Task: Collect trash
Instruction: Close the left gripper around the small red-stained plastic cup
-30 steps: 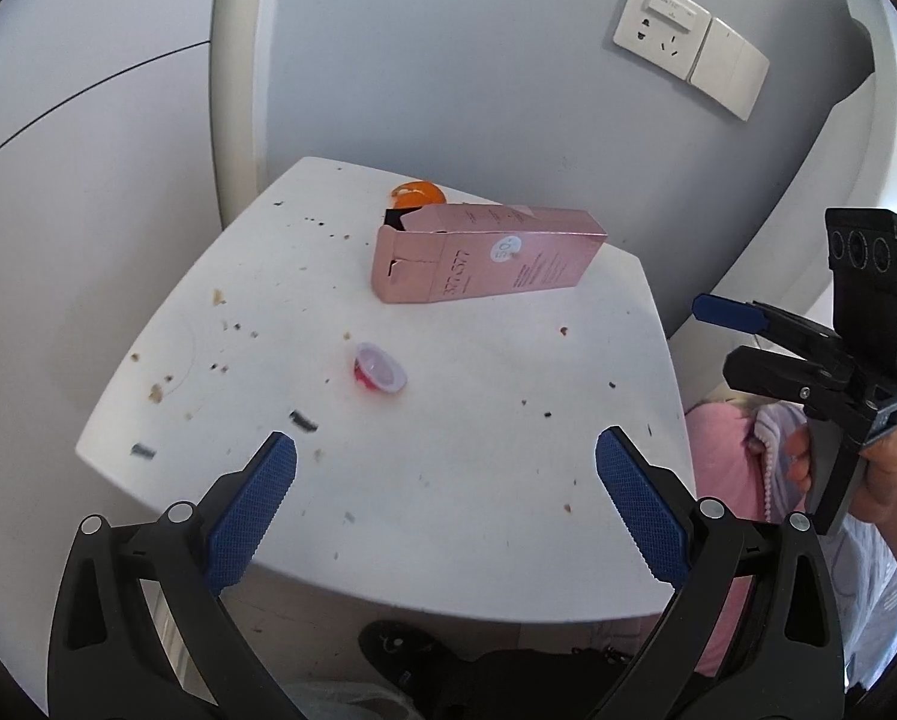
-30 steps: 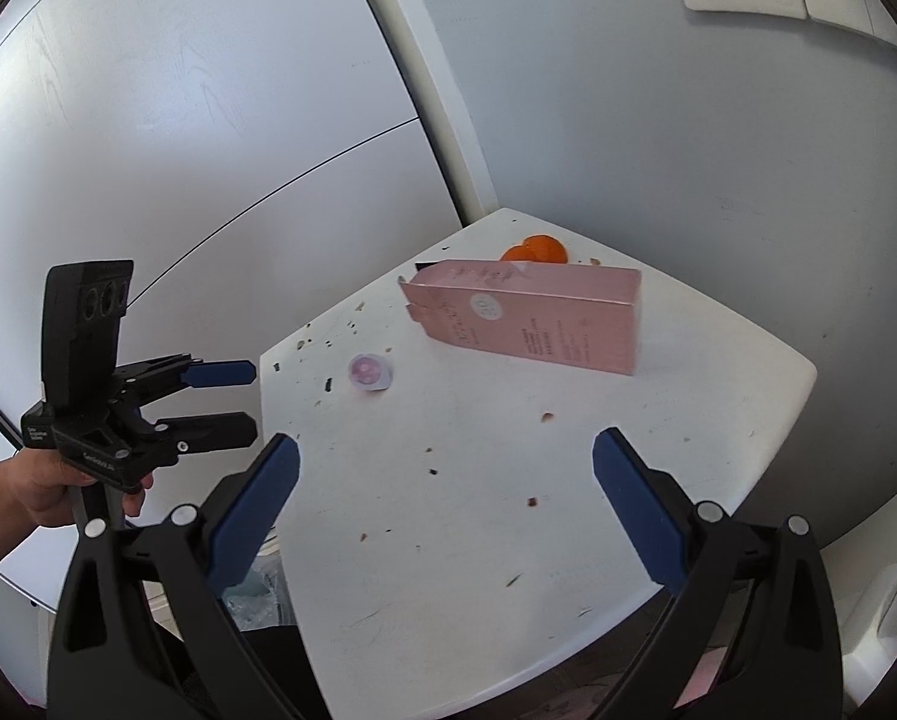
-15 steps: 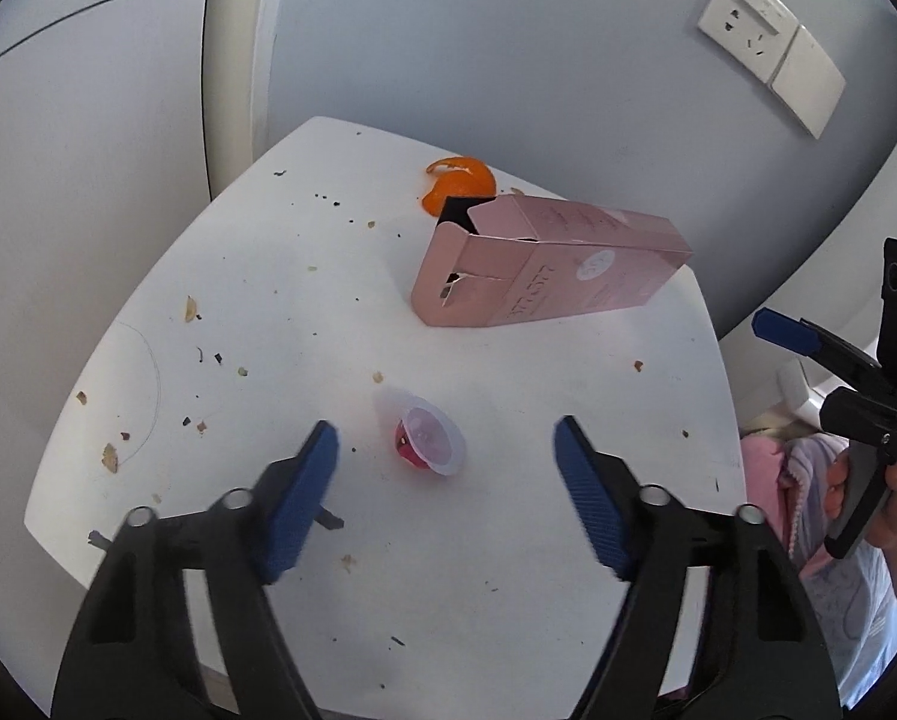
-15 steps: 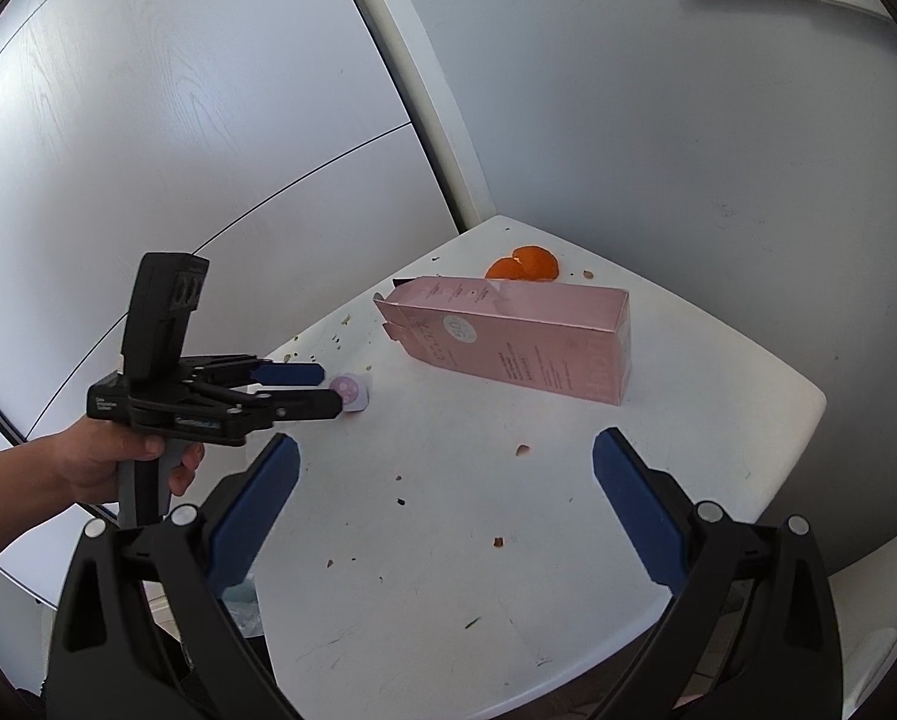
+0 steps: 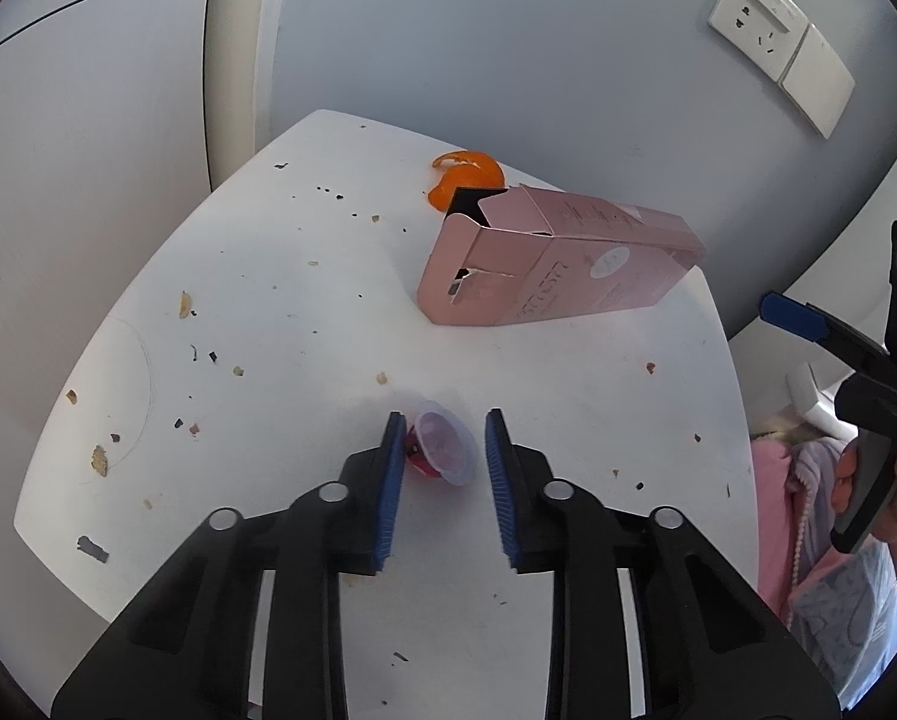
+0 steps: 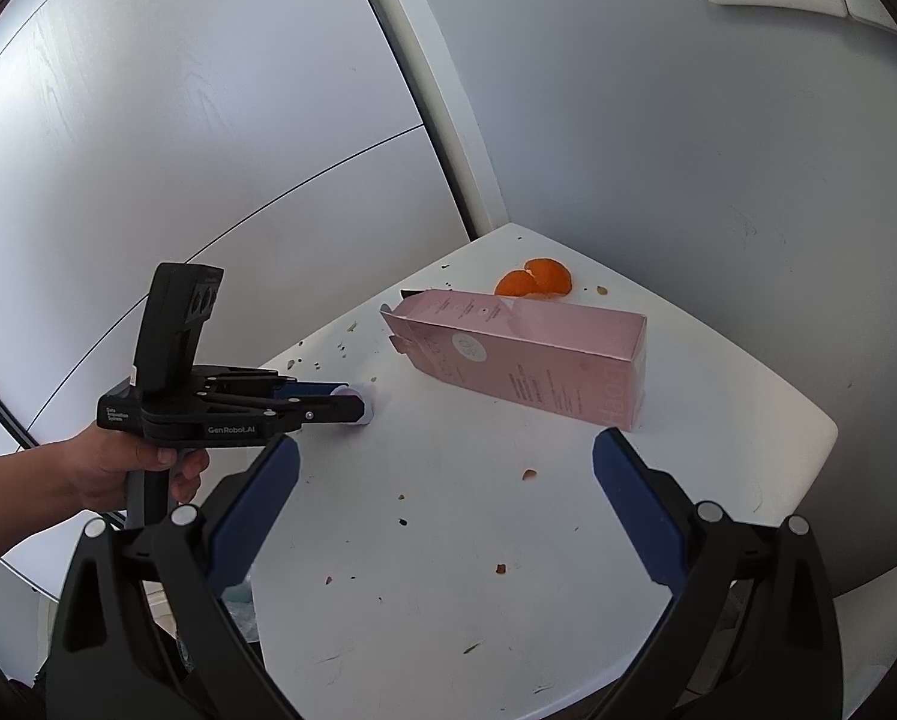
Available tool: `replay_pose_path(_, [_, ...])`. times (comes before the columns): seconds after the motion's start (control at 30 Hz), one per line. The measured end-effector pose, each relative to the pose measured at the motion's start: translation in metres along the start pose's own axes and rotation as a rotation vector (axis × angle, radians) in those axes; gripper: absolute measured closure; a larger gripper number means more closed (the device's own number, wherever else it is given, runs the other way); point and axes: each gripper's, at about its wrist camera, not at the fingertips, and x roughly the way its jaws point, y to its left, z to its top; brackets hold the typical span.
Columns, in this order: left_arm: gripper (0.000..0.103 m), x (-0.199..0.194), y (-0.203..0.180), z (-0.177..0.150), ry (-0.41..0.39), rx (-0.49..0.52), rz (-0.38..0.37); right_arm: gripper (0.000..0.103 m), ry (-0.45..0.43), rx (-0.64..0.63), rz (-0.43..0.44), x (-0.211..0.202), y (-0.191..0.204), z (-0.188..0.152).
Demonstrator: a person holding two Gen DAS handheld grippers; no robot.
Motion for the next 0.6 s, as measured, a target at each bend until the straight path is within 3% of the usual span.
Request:
replay_pose_path(0.1, [0.094,0.000,-0.001,0.000,-0.002,0.007,0.009,0.007,0.001,0.002,-0.007,-0.001,-0.004,0.001])
replay_pose_path(0.4, [0.094,-0.004,-0.002,0.004,-0.020,0.008,-0.007,0.007,0.009,-0.003,-0.037,0.003,-0.017,0.015])
replay_pose_path(0.6, [0.094,-0.014,0.005,0.010,-0.033,0.007,-0.006,0.007,0.045,-0.105,-0.065,0.013,-0.023,0.043])
